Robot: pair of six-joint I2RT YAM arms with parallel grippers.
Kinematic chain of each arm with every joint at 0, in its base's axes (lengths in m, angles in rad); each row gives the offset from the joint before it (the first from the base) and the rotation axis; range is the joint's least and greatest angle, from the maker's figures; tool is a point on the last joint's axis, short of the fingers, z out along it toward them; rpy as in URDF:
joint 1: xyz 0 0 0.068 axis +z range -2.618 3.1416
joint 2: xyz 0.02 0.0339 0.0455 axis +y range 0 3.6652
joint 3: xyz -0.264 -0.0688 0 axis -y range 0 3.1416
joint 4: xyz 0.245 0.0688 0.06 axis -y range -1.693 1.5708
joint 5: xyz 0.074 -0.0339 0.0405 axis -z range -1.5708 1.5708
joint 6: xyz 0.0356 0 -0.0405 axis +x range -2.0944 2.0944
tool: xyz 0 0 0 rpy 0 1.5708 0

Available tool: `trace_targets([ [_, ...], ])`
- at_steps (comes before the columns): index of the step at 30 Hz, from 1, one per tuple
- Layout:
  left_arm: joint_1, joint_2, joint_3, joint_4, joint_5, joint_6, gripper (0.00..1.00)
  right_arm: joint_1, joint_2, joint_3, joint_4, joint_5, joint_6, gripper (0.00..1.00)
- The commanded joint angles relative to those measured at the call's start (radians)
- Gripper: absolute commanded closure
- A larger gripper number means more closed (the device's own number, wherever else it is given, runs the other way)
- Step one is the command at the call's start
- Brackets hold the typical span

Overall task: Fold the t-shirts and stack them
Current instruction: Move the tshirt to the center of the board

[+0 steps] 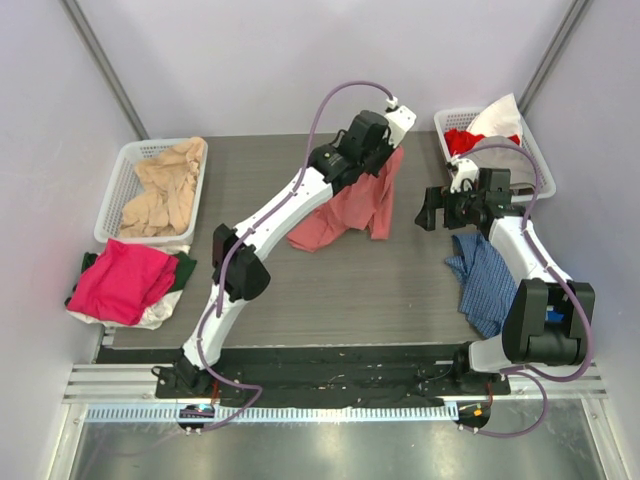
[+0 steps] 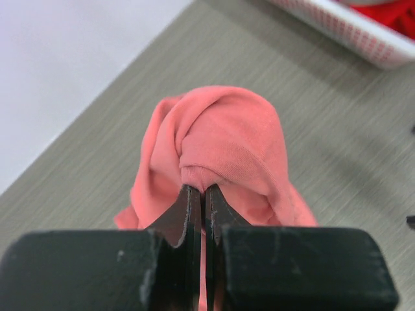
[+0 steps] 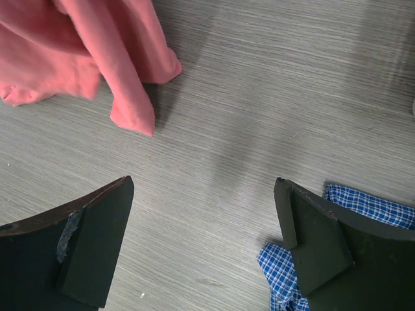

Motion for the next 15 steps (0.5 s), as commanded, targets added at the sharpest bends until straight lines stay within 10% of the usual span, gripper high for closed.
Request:
trace_targets([
  [1,-0.009,-0.065,0.063,0.104,-0.058,-0.003,1.00,-0.006,0.002,0.015,0.027,-0.013,-0.009,0.00],
  [15,-0.039,-0.085,0.017,0.216,-0.049,0.050,1.00,-0.010,0.008,0.018,0.019,-0.021,-0.010,0.00],
])
